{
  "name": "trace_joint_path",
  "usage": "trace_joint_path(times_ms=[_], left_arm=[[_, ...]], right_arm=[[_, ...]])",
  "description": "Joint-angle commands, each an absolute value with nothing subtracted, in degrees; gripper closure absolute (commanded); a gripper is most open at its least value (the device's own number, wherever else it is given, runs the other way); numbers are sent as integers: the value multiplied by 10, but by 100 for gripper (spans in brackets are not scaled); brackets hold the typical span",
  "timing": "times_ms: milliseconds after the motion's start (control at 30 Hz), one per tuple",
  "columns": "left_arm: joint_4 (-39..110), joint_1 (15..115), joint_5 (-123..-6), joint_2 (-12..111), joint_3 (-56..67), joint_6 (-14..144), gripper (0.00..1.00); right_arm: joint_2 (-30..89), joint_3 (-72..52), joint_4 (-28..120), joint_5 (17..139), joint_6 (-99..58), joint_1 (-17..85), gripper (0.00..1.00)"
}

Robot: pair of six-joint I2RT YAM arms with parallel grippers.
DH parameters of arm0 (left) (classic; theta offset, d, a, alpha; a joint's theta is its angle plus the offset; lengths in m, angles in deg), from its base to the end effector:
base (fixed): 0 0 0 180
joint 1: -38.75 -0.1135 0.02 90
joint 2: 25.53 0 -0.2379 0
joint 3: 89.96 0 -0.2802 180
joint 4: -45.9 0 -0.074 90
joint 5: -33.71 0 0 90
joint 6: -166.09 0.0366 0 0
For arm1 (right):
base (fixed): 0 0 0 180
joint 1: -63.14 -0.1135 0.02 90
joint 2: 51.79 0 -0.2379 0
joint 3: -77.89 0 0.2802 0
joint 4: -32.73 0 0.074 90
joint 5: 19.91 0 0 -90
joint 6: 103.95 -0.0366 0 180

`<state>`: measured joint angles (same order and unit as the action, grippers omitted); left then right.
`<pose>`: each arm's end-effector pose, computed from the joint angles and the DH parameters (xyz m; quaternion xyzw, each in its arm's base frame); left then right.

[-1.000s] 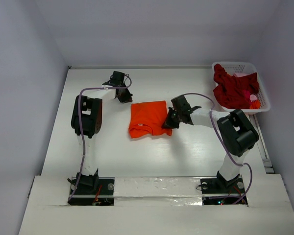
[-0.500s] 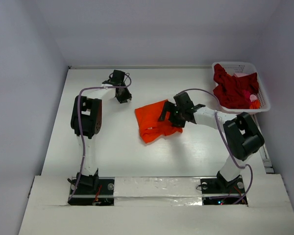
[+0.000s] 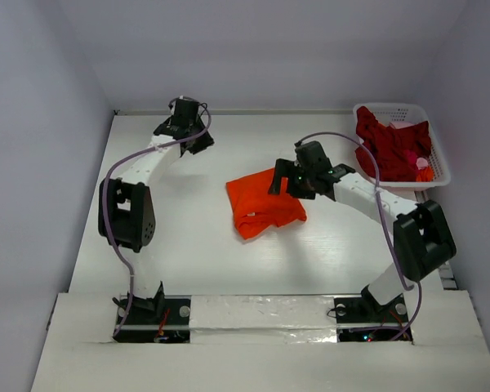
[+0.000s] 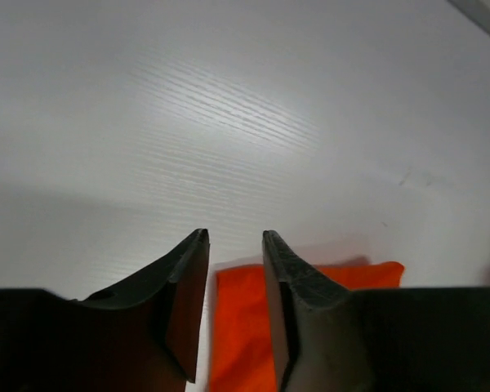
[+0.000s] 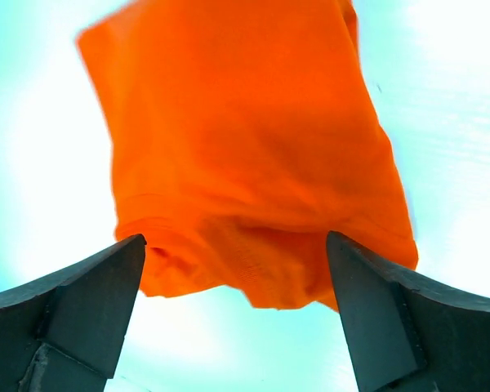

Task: Fold and stack the t-shirts
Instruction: Fold the tshirt

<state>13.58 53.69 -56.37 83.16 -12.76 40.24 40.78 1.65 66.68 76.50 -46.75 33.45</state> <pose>0.4462 -0.1191 0.2417 -0.1629 0.8847 -0.1879 0.3943 0.3195 0.1869 0.1875 0.0065 0.9392 0.2209 0.2627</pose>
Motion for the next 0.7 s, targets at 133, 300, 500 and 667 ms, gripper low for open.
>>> trace_joint_path(times_ms=[133, 300, 500, 667], left_arm=[[140, 622, -590, 746, -36, 408, 97], [185, 657, -603, 742, 31, 385, 100], [219, 675, -598, 776, 63, 364, 100], [228, 675, -583, 820, 49, 366, 100]], right_arm=[[359, -24, 692, 733, -440, 337, 53], [338, -41, 720, 675, -449, 337, 100], [323, -27, 727, 666, -460, 337, 100], [308, -14, 730, 660, -464, 337, 100]])
